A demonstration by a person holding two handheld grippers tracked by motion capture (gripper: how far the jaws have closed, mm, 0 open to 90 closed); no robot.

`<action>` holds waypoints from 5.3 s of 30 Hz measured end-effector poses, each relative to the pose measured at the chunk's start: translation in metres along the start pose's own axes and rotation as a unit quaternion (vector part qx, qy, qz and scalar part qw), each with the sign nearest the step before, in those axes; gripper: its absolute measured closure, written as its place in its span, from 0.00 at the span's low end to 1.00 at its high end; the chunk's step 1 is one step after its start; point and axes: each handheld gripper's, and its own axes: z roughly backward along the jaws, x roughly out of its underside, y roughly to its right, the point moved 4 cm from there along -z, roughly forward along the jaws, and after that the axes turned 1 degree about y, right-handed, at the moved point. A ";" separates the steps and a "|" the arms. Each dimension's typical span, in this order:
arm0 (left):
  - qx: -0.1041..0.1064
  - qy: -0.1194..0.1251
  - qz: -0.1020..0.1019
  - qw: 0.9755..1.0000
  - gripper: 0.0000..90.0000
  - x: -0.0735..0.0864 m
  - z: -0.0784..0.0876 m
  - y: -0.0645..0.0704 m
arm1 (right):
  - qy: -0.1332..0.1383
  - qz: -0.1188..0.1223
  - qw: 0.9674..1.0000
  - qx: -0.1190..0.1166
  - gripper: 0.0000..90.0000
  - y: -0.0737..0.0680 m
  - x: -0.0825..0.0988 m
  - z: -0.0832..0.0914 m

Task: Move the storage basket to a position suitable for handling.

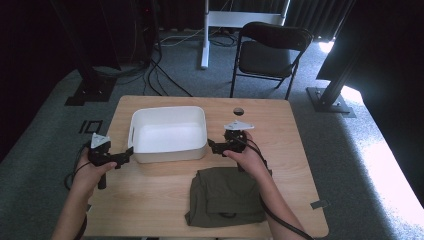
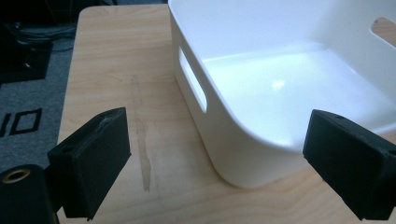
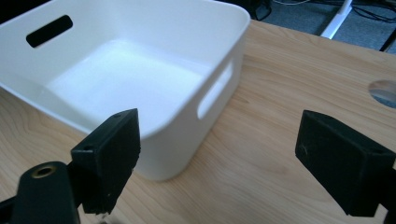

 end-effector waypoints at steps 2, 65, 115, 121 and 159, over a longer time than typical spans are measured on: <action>0.005 0.000 0.003 1.000 0.09 -0.004 -0.004 0.002 | -0.001 0.003 1.000 0.002 0.16 -0.003 -0.003 -0.005; -0.075 -0.053 -0.017 0.996 0.88 -0.035 -0.079 0.039 | -0.040 -0.054 0.985 0.158 0.90 -0.002 -0.001 -0.060; -0.040 -0.075 -0.033 0.996 0.89 -0.060 -0.125 0.148 | -0.046 -0.092 0.974 0.201 0.92 0.088 0.030 0.009; -0.038 -0.078 -0.043 0.995 0.89 -0.063 -0.130 0.162 | -0.050 -0.094 0.973 0.206 0.92 0.099 0.033 0.016; -0.021 -0.090 -0.053 0.994 0.89 -0.074 -0.153 0.223 | -0.054 -0.107 0.969 0.214 0.91 0.152 0.051 0.055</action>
